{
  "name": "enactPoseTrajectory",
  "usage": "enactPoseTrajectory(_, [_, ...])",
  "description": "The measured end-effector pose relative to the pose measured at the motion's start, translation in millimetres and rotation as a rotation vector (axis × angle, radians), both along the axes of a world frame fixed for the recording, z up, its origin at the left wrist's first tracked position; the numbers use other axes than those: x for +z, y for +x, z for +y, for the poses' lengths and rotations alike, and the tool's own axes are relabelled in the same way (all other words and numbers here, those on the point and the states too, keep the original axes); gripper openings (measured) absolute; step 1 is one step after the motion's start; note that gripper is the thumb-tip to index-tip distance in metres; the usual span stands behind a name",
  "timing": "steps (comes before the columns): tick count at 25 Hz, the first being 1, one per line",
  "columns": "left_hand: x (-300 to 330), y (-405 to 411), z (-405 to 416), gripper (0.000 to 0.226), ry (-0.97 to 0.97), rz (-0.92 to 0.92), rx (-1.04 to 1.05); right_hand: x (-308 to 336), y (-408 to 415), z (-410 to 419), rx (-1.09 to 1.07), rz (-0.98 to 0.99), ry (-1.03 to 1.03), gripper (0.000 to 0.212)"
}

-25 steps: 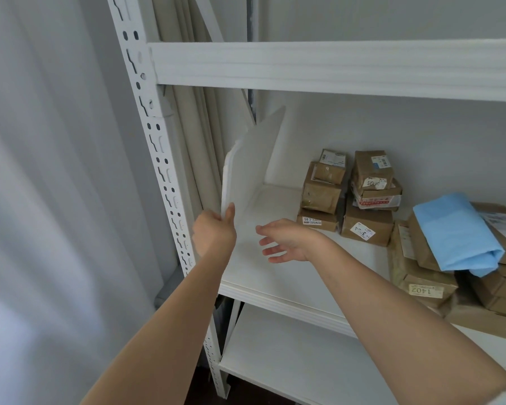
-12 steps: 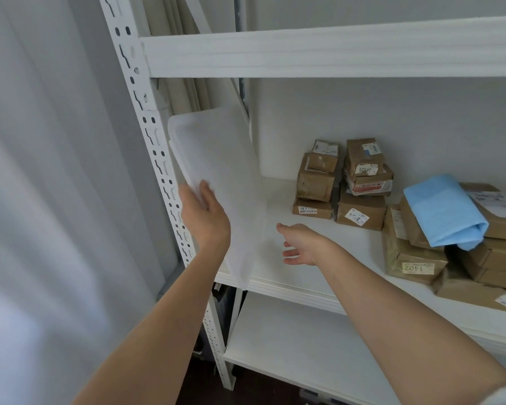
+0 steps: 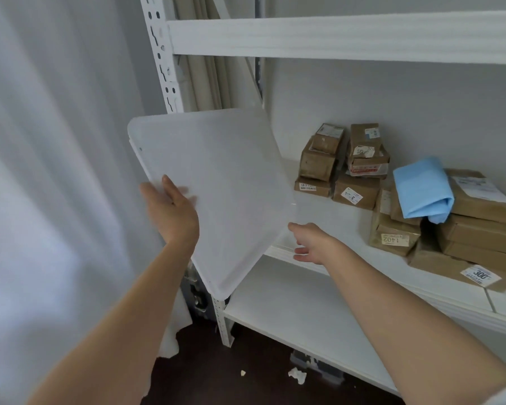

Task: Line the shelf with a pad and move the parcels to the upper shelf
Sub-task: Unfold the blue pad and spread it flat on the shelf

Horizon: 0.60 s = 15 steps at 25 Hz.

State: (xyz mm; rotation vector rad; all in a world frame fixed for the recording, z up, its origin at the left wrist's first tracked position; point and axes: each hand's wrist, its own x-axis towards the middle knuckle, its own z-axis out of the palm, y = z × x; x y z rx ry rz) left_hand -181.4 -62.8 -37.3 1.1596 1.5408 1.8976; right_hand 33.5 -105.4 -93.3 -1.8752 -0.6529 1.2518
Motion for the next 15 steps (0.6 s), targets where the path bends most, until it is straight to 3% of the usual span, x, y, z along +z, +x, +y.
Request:
enactPoseTrajectory(9, [-0.6, -50.4, -32.7, 0.029, -0.182, -0.135, -0.079, -9.5, -29.0, -45.1, -0.097, 0.161, -0.059, 0.05])
enactPoseTrajectory(13, [-3.1, -62.1, -40.4, 0.036, -0.271, -0.115, -0.146, -18.6, -28.0, -52.9, -0.325, 0.43, -0.024, 0.024])
enactPoseTrajectory(15, [-5.7, -72.7, -41.0, 0.036, -0.297, -0.127, -0.18, -26.7, -30.7, -55.9, -0.438, 0.489, -0.037, 0.021])
